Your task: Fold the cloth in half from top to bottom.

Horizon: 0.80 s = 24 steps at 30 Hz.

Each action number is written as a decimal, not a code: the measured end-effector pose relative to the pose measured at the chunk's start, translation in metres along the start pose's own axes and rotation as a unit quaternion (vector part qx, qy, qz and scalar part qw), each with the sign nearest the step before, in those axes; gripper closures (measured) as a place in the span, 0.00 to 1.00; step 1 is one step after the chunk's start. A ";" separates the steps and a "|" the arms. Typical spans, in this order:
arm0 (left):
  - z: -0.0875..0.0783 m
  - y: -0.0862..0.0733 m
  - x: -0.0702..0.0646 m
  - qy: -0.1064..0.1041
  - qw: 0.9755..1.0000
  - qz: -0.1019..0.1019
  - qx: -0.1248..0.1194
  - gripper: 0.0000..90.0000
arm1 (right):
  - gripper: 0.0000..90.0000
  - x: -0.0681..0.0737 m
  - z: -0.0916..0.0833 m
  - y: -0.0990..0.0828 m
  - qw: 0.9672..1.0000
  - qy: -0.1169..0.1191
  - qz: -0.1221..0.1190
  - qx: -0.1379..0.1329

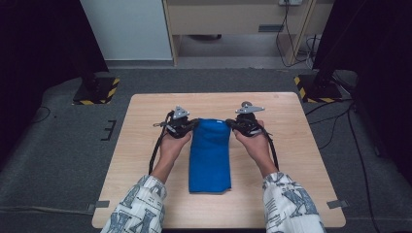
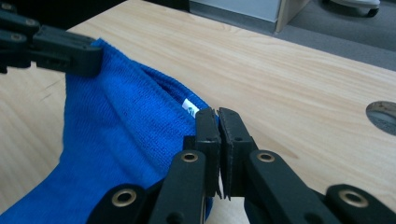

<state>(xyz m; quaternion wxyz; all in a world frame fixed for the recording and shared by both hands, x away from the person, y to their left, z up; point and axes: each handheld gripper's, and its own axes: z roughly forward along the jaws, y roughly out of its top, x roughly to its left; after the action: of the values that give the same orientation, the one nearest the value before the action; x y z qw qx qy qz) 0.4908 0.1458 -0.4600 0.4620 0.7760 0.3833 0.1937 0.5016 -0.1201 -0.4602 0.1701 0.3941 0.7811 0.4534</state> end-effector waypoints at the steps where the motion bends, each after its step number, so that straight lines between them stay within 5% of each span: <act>1: -0.001 0.000 -0.001 -0.003 1.000 -0.003 -0.005 0.96 | 0.98 0.001 -0.002 -0.001 1.000 0.001 0.002 -0.001; 24: -0.019 -0.025 -0.018 -0.031 1.000 0.005 0.000 0.96 | 0.98 0.018 -0.024 -0.023 1.000 0.020 -0.010 0.006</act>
<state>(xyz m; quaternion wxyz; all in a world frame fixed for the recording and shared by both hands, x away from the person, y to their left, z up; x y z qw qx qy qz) 0.4563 0.1502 -0.4715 0.4726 0.7834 0.3653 0.1716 0.4645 -0.1261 -0.4651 0.1569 0.3785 0.7906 0.4551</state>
